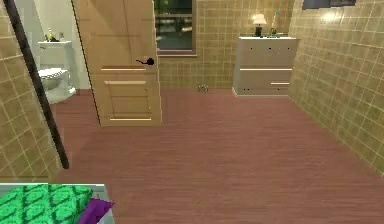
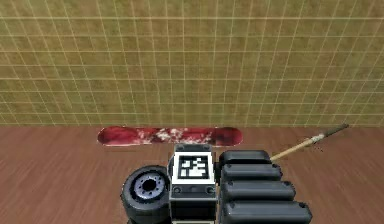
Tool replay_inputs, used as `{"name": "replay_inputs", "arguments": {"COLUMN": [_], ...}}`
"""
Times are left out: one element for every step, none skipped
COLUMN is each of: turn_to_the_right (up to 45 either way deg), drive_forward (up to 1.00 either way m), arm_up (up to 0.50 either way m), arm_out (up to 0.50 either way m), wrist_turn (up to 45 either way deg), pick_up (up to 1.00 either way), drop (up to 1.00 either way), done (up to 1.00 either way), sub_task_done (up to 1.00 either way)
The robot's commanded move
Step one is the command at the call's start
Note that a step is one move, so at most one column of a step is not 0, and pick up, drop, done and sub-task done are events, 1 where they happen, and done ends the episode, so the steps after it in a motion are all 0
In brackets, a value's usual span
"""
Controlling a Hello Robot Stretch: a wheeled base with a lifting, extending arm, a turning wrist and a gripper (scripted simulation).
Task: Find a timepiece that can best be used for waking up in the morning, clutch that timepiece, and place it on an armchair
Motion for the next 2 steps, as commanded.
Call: {"name": "replay_inputs", "arguments": {"turn_to_the_right": [0.0,0.0], "drive_forward": [1.0,0.25], "arm_up": [0.0,0.0], "arm_out": [0.0,0.0], "wrist_turn": [0.0,0.0], "pick_up": [0.0,0.0], "drop": [0.0,0.0], "done": [0.0,0.0], "sub_task_done": [0.0,0.0]}}
